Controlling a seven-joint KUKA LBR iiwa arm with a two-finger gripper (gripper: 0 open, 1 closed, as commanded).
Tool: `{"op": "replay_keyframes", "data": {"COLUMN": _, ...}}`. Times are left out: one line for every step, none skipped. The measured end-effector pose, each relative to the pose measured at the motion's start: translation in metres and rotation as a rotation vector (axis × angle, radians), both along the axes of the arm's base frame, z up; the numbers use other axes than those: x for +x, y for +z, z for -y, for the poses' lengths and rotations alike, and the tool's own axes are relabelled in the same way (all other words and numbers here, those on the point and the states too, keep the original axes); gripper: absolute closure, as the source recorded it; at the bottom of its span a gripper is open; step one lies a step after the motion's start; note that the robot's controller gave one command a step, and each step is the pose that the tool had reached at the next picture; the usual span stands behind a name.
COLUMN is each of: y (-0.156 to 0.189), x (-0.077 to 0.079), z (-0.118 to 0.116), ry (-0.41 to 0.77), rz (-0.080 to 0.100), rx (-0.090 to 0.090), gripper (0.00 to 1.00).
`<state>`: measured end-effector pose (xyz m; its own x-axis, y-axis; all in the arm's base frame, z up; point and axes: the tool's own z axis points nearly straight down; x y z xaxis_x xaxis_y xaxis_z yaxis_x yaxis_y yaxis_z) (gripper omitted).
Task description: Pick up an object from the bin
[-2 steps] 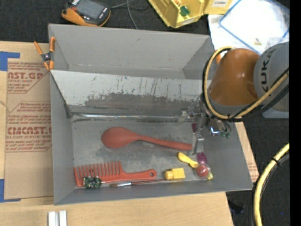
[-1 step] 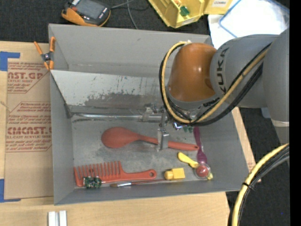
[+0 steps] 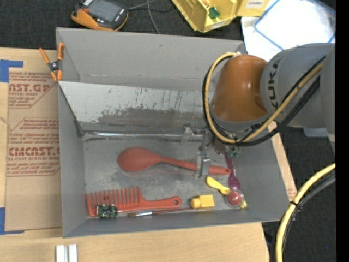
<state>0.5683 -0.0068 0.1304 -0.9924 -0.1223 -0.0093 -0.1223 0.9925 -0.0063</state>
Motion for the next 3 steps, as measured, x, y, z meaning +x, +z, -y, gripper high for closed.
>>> {"op": "replay_keyframes", "data": {"y": -0.010, "x": 0.014, "z": -0.053, "ry": 0.046, "rz": 0.003, "rx": 0.007, "gripper": 0.00}}
{"op": "replay_keyframes", "data": {"y": -0.043, "x": 0.007, "z": 0.003, "ry": -0.062, "rz": 0.003, "rx": 0.001, "gripper": 1.00}}
{"op": "replay_keyframes", "data": {"y": 0.037, "x": 0.009, "z": -0.002, "ry": -0.051, "rz": 0.000, "rx": 0.001, "gripper": 1.00}}
